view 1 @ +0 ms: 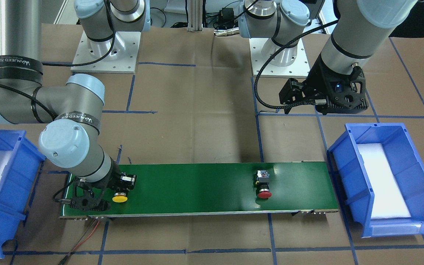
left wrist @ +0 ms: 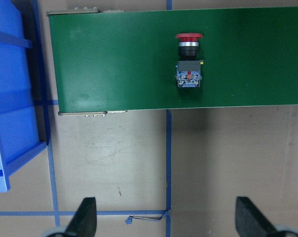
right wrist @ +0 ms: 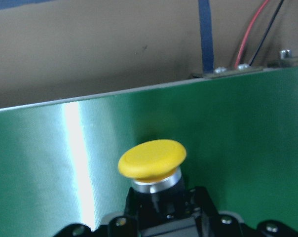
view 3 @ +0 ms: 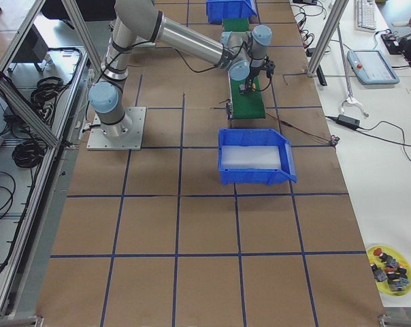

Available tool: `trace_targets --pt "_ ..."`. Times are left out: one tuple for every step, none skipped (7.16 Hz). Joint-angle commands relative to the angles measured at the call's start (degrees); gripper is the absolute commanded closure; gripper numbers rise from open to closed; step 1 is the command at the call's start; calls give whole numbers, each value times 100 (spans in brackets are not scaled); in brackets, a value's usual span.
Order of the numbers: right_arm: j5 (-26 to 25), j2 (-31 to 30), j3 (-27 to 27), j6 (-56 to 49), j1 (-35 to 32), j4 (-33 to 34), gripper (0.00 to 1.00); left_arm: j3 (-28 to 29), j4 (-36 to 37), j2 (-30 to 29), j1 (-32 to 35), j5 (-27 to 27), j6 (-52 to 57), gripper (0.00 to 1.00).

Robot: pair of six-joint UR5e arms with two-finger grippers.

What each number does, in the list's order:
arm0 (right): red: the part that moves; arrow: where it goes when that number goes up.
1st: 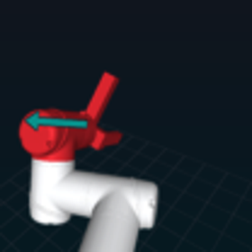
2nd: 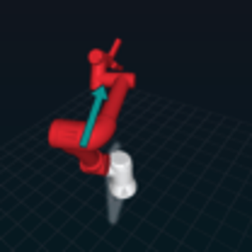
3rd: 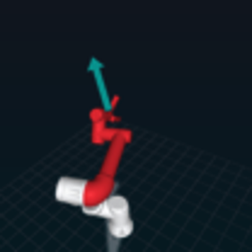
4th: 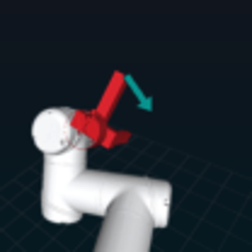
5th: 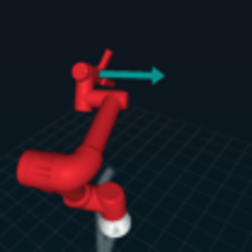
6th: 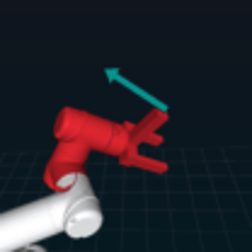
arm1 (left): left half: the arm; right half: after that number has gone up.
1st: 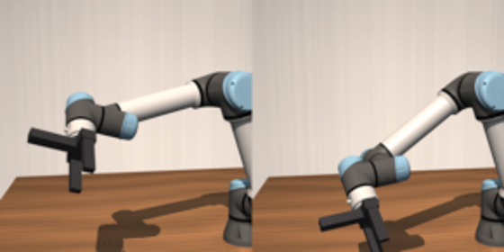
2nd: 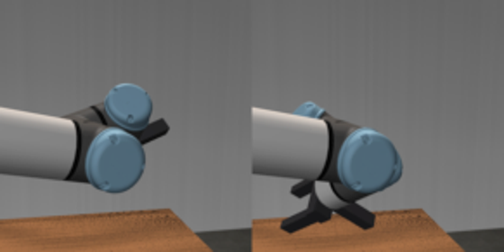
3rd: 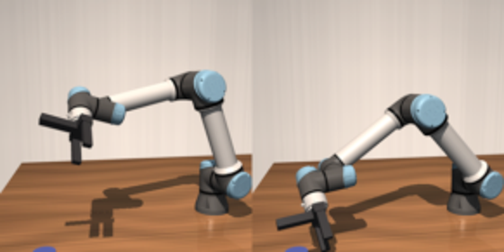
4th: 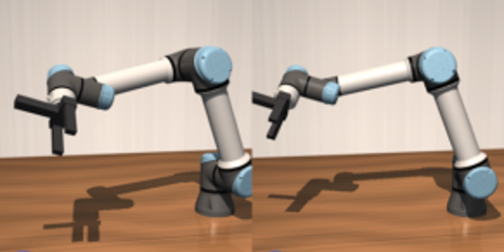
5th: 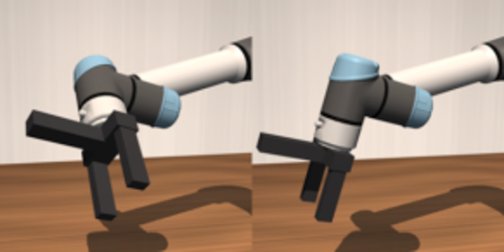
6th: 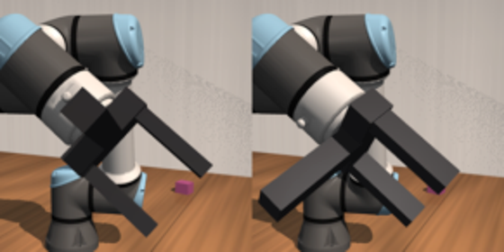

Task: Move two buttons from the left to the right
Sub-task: 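Carry the yellow button with the right gripper into the empty blue bin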

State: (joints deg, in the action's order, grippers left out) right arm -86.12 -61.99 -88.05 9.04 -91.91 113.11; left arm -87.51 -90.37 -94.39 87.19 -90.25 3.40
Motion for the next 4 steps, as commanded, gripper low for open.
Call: trace_targets --pt "-27 -207 733 -103 198 -1153 96 -3 11 8 0 -1 3 0" --pt "-27 -347 989 -643 540 -1421 95 -3 11 26 0 -1 -6 0" --pt "-27 -532 1052 -1127 1065 -1624 94 -3 11 8 0 -1 -6 0" --pt "-27 -725 1035 -1689 1566 -1686 94 -3 11 26 0 -1 -6 0"
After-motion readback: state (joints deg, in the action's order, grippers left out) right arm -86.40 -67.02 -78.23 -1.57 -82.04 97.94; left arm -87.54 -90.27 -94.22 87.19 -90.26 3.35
